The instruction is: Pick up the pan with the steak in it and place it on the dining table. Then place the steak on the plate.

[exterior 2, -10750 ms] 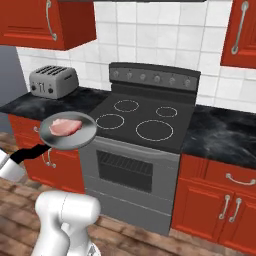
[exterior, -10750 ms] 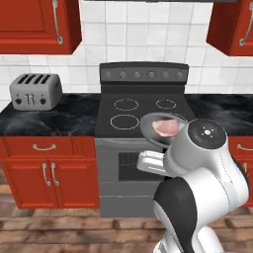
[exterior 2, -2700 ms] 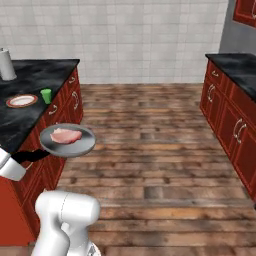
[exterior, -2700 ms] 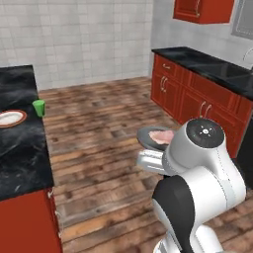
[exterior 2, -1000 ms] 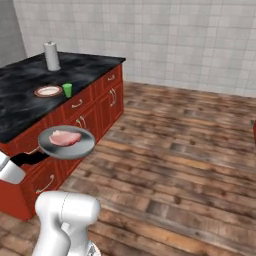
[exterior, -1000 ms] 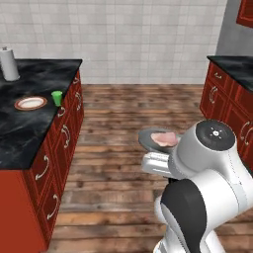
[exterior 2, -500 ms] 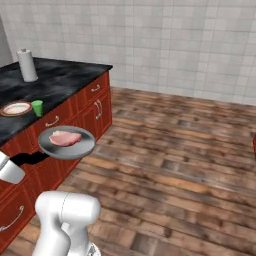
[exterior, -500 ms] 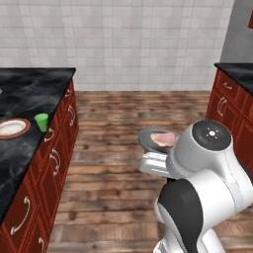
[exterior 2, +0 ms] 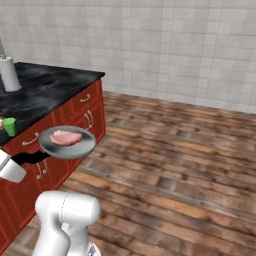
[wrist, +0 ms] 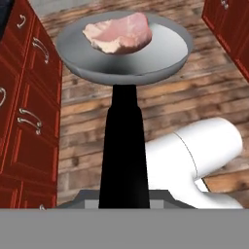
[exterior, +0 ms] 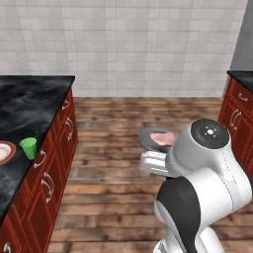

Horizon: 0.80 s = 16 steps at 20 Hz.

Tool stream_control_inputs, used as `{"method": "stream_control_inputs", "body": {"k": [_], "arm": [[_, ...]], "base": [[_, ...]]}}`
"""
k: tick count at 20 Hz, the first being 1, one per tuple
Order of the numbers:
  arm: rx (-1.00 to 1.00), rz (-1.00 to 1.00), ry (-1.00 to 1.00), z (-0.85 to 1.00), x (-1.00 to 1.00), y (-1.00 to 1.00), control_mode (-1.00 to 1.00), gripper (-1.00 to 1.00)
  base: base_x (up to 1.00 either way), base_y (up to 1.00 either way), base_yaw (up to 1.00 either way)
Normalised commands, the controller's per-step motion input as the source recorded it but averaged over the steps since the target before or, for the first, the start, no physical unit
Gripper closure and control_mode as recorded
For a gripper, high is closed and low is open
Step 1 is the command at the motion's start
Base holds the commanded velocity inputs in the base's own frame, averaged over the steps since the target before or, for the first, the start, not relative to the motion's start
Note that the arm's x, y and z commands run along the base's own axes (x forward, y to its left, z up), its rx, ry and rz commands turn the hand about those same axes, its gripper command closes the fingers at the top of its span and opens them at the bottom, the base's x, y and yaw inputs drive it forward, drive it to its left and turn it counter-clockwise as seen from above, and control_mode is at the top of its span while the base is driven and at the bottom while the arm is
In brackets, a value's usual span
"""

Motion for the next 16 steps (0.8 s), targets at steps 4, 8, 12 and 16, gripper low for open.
{"method": "stream_control_inputs", "body": {"k": [4,8,12,16], "arm": [[0.0,0.0,0.0,0.0,0.0,0.0,1.0,1.0],[0.0,0.0,0.0,0.0,0.0,0.0,1.0,1.0],[0.0,0.0,0.0,0.0,0.0,0.0,1.0,1.0],[0.0,0.0,0.0,0.0,0.0,0.0,1.0,1.0]], "base": [[-0.01,-0.1,0.4],[-0.04,0.0,0.5],[-0.03,0.0,0.5],[-0.03,0.0,0.5]]}}
